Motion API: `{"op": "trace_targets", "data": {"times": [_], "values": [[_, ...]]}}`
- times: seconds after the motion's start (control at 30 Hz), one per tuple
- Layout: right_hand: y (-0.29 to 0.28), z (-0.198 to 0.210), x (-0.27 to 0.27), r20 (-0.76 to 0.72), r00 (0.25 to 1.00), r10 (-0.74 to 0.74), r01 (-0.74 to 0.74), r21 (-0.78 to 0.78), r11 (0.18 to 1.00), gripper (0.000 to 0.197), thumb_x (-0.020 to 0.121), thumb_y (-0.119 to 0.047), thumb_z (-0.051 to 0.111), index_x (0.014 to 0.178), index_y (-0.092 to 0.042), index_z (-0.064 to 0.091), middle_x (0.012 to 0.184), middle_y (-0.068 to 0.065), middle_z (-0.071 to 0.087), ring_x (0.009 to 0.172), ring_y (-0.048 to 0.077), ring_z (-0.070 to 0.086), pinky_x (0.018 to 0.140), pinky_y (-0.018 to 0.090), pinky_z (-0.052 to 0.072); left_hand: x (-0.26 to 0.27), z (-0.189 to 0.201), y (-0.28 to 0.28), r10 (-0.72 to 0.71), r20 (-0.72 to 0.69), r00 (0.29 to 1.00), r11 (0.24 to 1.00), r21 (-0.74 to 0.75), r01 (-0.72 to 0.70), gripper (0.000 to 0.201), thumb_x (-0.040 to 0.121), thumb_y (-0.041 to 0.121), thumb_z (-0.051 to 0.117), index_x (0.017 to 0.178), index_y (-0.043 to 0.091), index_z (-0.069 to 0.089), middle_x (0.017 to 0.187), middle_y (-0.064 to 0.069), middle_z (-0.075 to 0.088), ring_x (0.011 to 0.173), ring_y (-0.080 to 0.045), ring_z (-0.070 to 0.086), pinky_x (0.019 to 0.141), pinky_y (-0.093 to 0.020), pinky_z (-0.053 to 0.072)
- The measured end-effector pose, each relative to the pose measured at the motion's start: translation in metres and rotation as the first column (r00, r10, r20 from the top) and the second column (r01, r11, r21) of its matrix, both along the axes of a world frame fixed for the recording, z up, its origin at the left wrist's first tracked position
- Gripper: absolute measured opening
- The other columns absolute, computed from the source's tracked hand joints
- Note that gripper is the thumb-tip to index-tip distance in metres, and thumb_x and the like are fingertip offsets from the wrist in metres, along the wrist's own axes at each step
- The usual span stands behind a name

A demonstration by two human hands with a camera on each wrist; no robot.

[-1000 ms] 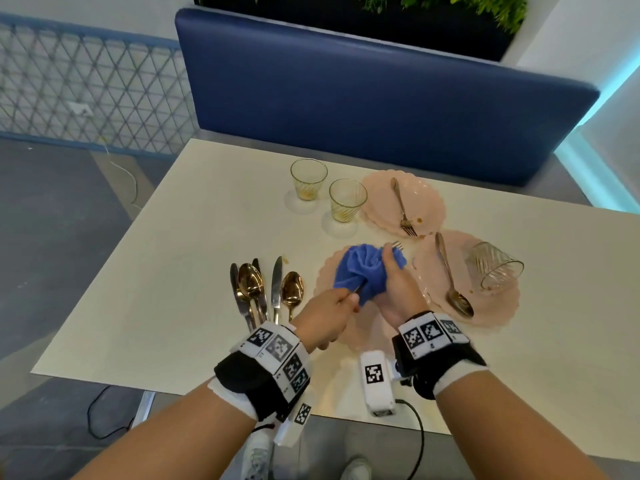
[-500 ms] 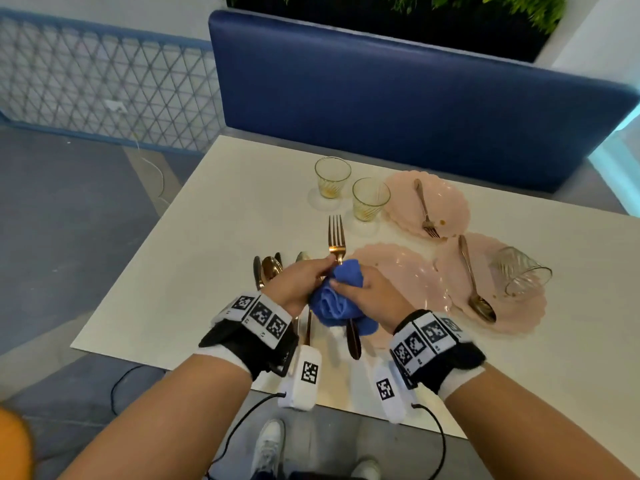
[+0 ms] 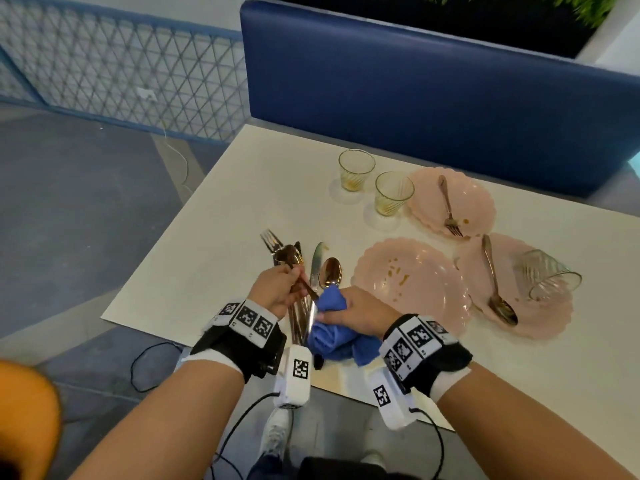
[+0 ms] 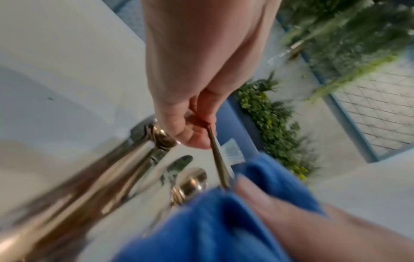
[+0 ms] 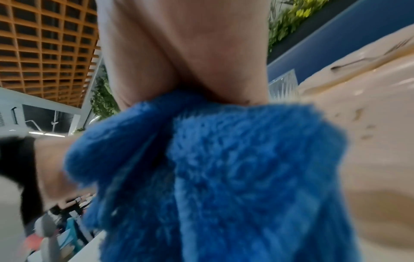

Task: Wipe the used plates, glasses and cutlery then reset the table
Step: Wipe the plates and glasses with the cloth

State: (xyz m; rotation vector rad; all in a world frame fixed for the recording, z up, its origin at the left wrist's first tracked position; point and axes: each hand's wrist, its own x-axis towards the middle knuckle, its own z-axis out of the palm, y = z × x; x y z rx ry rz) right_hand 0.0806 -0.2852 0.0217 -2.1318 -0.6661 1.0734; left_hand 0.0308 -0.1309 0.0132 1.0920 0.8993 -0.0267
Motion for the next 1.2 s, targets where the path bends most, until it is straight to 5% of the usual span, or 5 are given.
{"op": "trace_targets", "data": {"times": [0.27, 0.7, 1.0, 1.1, 1.2], "values": [[-0.034, 0.011, 0.039, 0.044, 0.931, -0.363, 0.354, 0.134, 0.925, 0.037, 0.081, -0.039, 0.070, 0.100, -0.007, 0.066, 0.101, 0.012, 0.069, 0.099, 0.025, 0.063, 0.098, 0.046, 0.046, -0.001, -0.024, -0.006, -0.227, -0.267, 0.937, 0.673, 0.652, 0.349, 0.015, 0.090, 0.013, 0.058, 0.100, 0.006, 0.067, 0.094, -0.006, 0.064, 0.081, -0.015, 0.057, 0.088, -0.028, 0.050], [-0.102, 0.040, 0.074, -0.547, 0.534, -0.644, 0.840, 0.261, 0.475, 0.036, 0.097, -0.040, 0.043, 0.129, -0.023, 0.045, 0.119, 0.005, 0.059, 0.107, 0.027, 0.060, 0.080, 0.052, 0.052, 0.022, -0.029, -0.044, -0.233, -0.294, 0.927, 0.405, 0.838, 0.367, 0.013, 0.092, 0.012, 0.053, 0.098, 0.003, 0.059, 0.106, -0.011, 0.059, 0.094, -0.023, 0.059, 0.080, -0.027, 0.043], [-0.156, 0.029, 0.091, -0.218, 0.713, -0.667, 0.697, 0.324, 0.639, 0.010, 0.078, -0.006, 0.053, 0.080, -0.016, 0.054, 0.061, -0.002, 0.061, 0.067, 0.021, 0.059, 0.096, 0.049, 0.049, 0.054, -0.027, -0.102, -0.334, -0.458, 0.823, 0.630, 0.541, 0.557, 0.040, 0.096, 0.031, 0.046, 0.113, -0.005, 0.055, 0.111, -0.018, 0.063, 0.105, -0.033, 0.060, 0.084, -0.034, 0.047], [-0.156, 0.018, 0.072, 0.002, 0.763, -0.647, 0.631, 0.219, 0.744, 0.036, 0.085, 0.004, 0.050, 0.120, -0.002, 0.051, 0.084, 0.017, 0.061, 0.073, 0.024, 0.061, 0.073, 0.020, 0.051, 0.054, -0.029, -0.105, -0.196, -0.187, 0.963, 0.858, 0.443, 0.261, 0.033, 0.097, 0.027, 0.039, 0.120, 0.005, 0.046, 0.115, -0.010, 0.057, 0.109, -0.031, 0.054, 0.095, -0.037, 0.043], [-0.140, -0.006, 0.040, 0.218, 0.939, -0.266, 0.289, -0.084, 0.953, 0.070, 0.087, -0.038, 0.062, 0.143, -0.009, 0.032, 0.150, 0.010, 0.033, 0.139, 0.023, 0.032, 0.109, 0.029, 0.028, 0.049, -0.027, -0.110, 0.006, -0.030, 1.000, 0.972, 0.233, 0.002, 0.038, 0.098, 0.037, 0.033, 0.130, 0.016, 0.040, 0.125, -0.009, 0.053, 0.115, -0.029, 0.051, 0.102, -0.048, 0.041]]}}
